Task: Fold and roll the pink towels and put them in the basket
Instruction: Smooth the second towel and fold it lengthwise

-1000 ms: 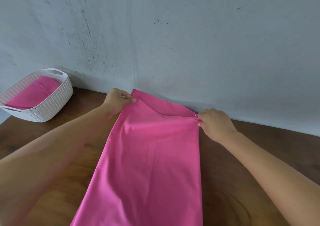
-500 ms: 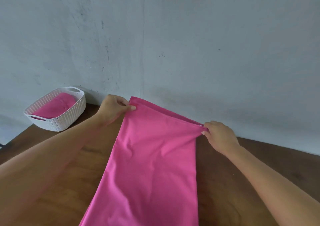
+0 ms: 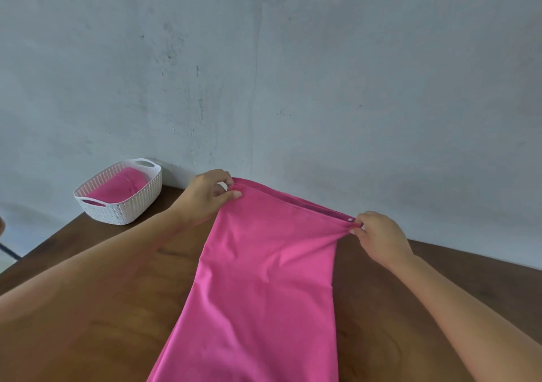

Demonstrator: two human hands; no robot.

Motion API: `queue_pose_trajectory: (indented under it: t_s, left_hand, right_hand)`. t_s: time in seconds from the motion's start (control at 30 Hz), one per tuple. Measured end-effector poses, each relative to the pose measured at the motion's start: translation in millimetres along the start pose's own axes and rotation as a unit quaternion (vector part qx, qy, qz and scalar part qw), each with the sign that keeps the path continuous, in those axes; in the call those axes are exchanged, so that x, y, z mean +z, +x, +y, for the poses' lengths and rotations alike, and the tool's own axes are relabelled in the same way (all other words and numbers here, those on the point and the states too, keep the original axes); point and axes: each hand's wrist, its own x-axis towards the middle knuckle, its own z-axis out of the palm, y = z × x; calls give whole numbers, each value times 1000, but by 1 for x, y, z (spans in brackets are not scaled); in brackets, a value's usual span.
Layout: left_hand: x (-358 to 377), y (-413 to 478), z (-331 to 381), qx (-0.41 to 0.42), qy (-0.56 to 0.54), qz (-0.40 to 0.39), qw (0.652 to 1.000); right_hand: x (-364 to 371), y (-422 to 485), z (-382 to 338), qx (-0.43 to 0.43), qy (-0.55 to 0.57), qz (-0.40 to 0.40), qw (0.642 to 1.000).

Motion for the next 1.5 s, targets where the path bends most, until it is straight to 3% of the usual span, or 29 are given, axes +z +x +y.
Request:
queue_pose_trajectory:
  t_s: [0.43, 0.67, 0.87, 1.23, 1.4, 1.5]
  left_hand:
    - [-32, -45, 2, -16, -41, 46, 998]
    - [-54, -96, -6, 35, 5, 12, 999]
    - [-64, -171, -24, 119, 101, -95, 983]
    - [-60, -313, -59, 90, 92, -170, 977]
    - [-49, -368, -77, 57, 79, -202, 975]
    - [-48, -394, -78, 40, 43, -180, 982]
  right_hand:
    - [-34, -77, -29, 22, 37, 29, 999]
    - [-35, -144, -65, 20, 5, 22, 1000]
    - [-13, -219, -98, 35, -44, 9, 998]
    - [50, -375, -135, 84, -54, -42, 994]
    - [67, -430, -145, 97, -40, -35, 994]
    - [70, -455, -151, 101, -25, -10, 995]
